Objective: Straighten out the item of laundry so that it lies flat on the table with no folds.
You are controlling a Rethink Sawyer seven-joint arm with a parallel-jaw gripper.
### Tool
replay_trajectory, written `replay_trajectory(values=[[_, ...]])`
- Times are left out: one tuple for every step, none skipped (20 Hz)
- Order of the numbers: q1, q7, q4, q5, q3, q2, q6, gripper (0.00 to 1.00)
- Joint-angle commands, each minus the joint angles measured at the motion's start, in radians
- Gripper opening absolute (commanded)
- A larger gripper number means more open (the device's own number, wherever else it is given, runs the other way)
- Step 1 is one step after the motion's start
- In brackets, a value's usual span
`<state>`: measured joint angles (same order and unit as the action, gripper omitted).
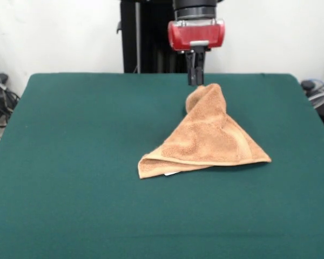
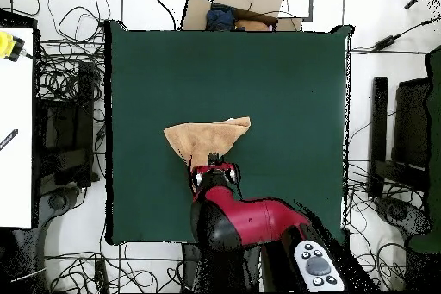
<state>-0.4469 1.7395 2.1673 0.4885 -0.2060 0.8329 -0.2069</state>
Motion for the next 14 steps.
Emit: replay_trajectory(values=[[0.041, 0.006, -0.061, -0.038, 0.035, -0.012, 0.368, 0.0], [0.041, 0.015, -0.073, -0.021, 0.046, -0.048, 0.335, 0.0], [0.04, 0.023, -0.084, -0.004, 0.056, -0.084, 0.302, 0.0], [0.05, 0.04, -0.106, 0.009, 0.076, -0.138, 0.256, 0.0], [0.06, 0.057, -0.127, 0.023, 0.095, -0.191, 0.21, 0.0], [0.06, 0.072, -0.144, 0.027, 0.099, -0.24, 0.175, 0.0], [0.06, 0.087, -0.16, 0.03, 0.103, -0.288, 0.14, 0.0], [0.057, 0.101, -0.173, 0.028, 0.099, -0.323, 0.113, 0.0], [0.052, 0.115, -0.183, 0.018, 0.09, -0.351, 0.092, 0.0], [0.048, 0.124, -0.197, 0.01, 0.077, -0.377, 0.075, 0.0], [0.048, 0.129, -0.213, 0.001, 0.066, -0.396, 0.068, 0.0], [0.053, 0.126, -0.23, -0.003, 0.06, -0.406, 0.072, 0.0], [0.064, 0.124, -0.243, -0.006, 0.064, -0.411, 0.07, 0.0], [0.073, 0.124, -0.243, -0.009, 0.068, -0.407, 0.074, 0.0]])
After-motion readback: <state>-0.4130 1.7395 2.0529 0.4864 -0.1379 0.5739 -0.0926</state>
